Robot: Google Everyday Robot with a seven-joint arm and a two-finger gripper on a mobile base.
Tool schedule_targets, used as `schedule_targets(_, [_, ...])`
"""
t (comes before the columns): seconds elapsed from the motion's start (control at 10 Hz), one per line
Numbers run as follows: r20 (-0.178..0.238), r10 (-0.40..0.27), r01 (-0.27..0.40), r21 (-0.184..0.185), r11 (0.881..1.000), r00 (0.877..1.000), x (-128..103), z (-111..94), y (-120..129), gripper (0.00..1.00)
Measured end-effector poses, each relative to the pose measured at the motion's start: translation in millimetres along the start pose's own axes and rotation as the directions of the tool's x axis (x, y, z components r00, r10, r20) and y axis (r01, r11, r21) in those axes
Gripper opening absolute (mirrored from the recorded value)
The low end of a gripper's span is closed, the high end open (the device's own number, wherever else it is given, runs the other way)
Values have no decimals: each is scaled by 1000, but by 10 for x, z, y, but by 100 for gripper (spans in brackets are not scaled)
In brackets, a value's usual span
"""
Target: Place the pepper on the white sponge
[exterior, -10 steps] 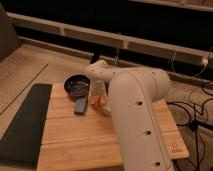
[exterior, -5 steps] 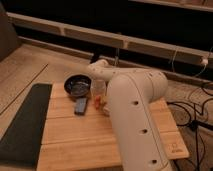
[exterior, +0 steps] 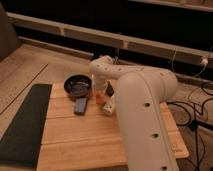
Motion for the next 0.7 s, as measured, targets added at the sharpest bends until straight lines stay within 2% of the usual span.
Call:
schedule_targets(0.1, [28, -18, 19, -16, 1000, 999, 21, -147, 108, 0])
schedule_targets(0.3, [51, -76, 77, -33, 996, 996, 173, -291, 343, 0])
schedule_targets(0.5, [41, -126, 128, -32, 991, 991, 310, -258, 511, 0])
schedule_targets(0.7, [5, -198, 198, -33, 980, 980, 529, -119, 783, 0])
